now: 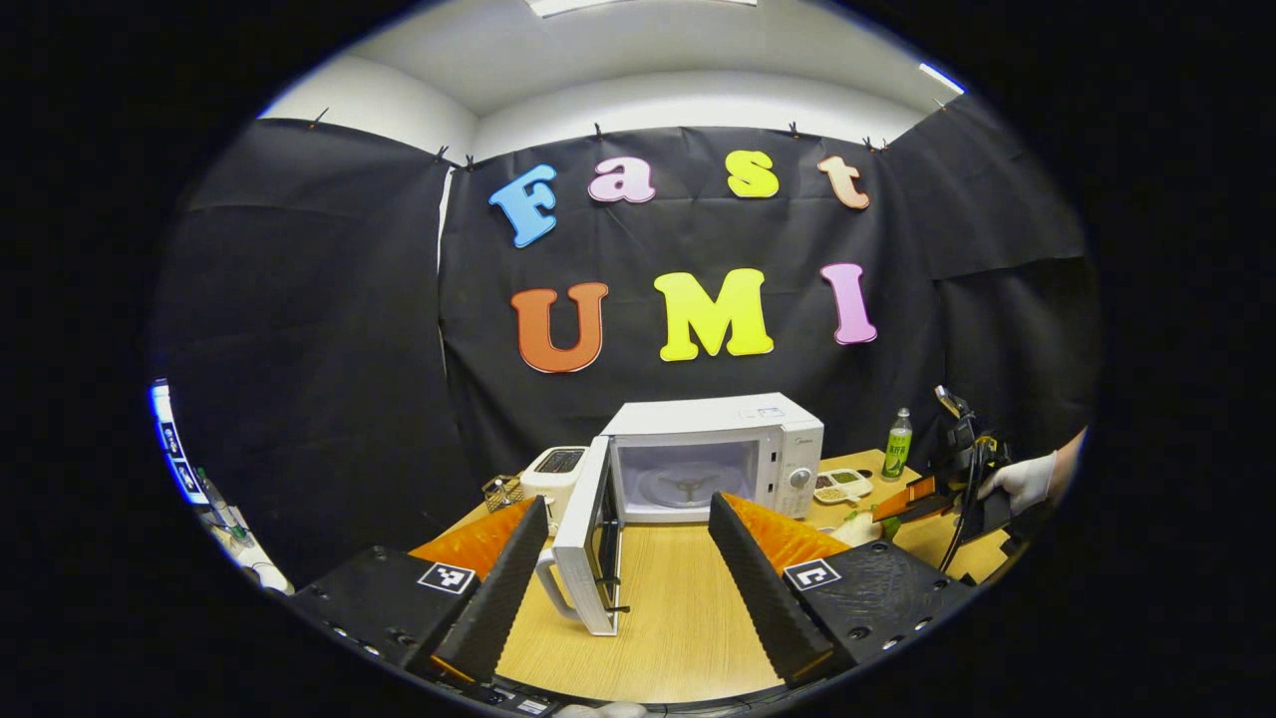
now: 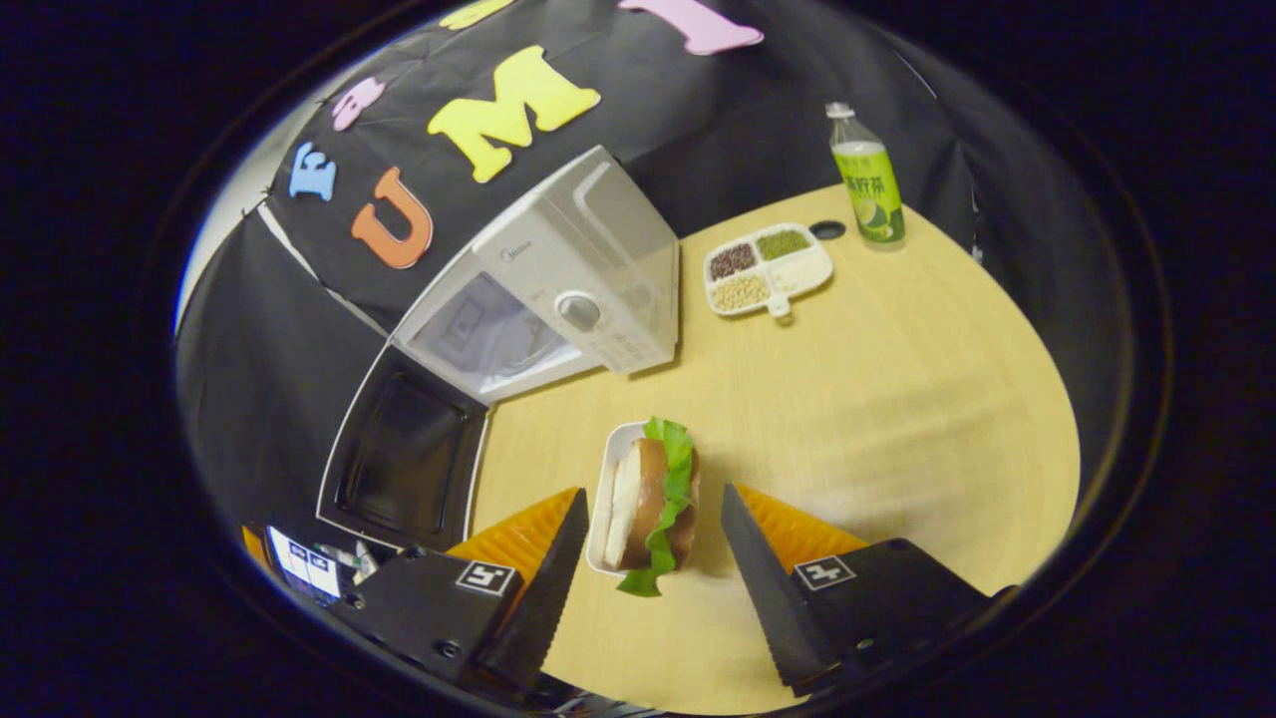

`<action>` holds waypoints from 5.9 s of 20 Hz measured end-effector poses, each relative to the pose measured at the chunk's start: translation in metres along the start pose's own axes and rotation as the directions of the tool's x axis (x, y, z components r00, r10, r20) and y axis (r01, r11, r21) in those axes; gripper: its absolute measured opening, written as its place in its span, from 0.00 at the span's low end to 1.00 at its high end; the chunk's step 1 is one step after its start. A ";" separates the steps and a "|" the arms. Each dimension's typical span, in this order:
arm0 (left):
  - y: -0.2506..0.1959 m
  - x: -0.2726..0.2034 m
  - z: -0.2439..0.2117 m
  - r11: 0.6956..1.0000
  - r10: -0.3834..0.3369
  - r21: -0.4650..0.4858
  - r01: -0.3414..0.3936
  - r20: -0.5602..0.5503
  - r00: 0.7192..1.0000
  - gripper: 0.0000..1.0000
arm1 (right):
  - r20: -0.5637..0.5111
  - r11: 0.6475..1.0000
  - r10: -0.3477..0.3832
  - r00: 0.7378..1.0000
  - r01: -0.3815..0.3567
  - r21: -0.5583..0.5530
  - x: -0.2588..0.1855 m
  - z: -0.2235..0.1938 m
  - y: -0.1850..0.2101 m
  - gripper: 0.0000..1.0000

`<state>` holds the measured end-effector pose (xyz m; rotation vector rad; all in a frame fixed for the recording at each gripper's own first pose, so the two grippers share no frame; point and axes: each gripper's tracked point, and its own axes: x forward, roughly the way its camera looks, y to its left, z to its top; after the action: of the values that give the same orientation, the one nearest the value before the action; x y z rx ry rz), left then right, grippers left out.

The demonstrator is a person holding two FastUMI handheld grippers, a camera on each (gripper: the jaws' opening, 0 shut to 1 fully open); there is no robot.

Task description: Open the microwave oven with the left hand, put the food in, and close the microwave oven.

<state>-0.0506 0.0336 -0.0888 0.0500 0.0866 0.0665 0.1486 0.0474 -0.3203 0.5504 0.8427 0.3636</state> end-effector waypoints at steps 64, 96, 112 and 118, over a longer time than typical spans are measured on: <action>0.106 0.018 -0.032 0.997 0.071 -0.008 -0.072 -0.028 0.997 0.96 | 0.675 0.976 -0.165 0.719 0.216 0.010 0.233 0.124 0.197 1.00; 0.103 0.054 -0.032 0.999 -0.040 -0.025 0.040 -0.003 0.999 0.33 | 0.739 0.808 -0.166 0.653 0.520 -0.278 -0.245 0.073 0.153 1.00; 0.111 0.119 -0.140 0.997 -0.072 -0.028 0.069 -0.135 0.988 0.00 | 0.717 0.817 -0.159 0.679 0.498 -0.291 -0.274 0.069 0.173 1.00; 0.085 0.119 -0.142 0.993 -0.117 -0.011 0.116 -0.135 0.984 0.10 | 0.718 0.825 -0.134 0.683 0.478 -0.301 -0.280 0.072 0.181 0.92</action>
<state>0.0494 0.1333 -0.2352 0.0376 0.2254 -0.0471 0.0157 0.0278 -0.0068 0.0366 0.1019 0.0143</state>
